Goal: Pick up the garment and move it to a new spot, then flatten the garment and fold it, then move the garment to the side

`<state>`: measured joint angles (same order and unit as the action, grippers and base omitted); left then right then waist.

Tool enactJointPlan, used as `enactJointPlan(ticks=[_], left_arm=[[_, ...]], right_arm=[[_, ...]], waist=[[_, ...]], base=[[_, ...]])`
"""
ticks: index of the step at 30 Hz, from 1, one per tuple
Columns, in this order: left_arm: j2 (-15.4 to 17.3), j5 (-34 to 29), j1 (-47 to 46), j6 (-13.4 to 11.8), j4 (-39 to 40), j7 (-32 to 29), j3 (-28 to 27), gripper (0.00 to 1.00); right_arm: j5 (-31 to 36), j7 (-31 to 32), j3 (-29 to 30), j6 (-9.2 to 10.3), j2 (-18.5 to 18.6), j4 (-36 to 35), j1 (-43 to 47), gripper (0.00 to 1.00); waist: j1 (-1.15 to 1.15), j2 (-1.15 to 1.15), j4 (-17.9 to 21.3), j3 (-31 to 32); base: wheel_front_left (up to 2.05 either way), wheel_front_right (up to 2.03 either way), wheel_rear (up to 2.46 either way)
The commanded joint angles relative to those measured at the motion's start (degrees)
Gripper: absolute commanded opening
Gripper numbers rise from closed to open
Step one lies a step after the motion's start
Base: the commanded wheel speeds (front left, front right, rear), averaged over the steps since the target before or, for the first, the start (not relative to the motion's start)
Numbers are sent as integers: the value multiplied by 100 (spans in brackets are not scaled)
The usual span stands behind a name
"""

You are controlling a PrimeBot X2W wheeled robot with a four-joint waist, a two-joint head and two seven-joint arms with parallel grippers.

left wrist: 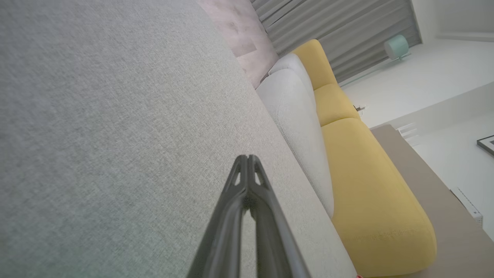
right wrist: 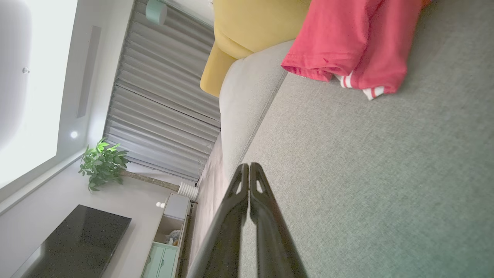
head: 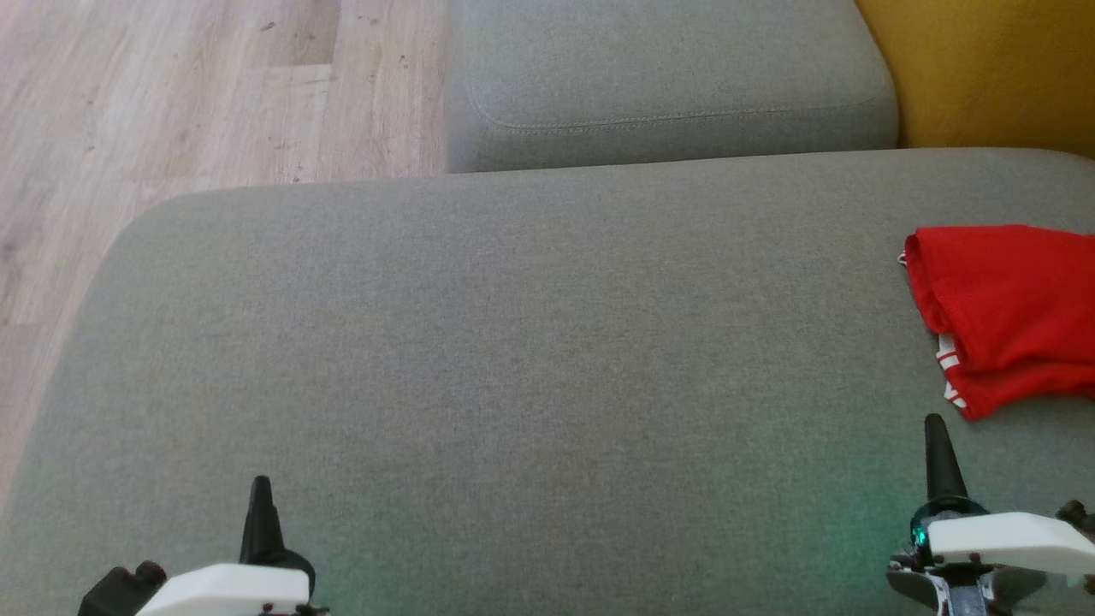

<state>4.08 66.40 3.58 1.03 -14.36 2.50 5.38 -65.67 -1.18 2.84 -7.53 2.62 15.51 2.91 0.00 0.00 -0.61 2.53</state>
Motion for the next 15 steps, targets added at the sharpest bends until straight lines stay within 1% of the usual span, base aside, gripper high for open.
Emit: enactJointPlan(ticks=[1,15], left_arm=[[66,144,-381,54,167,-43,-220,0],[62,1096,-589,268,122,-281,-482,0]], right_arm=[[-157,38,-38,3,94,-184,-345,0],[-1085,273,74,3,95,-173,-545,0]], waist=[[0,0,2,-7],[0,0,23,-103]], base=[[0,0,0],[0,0,0]])
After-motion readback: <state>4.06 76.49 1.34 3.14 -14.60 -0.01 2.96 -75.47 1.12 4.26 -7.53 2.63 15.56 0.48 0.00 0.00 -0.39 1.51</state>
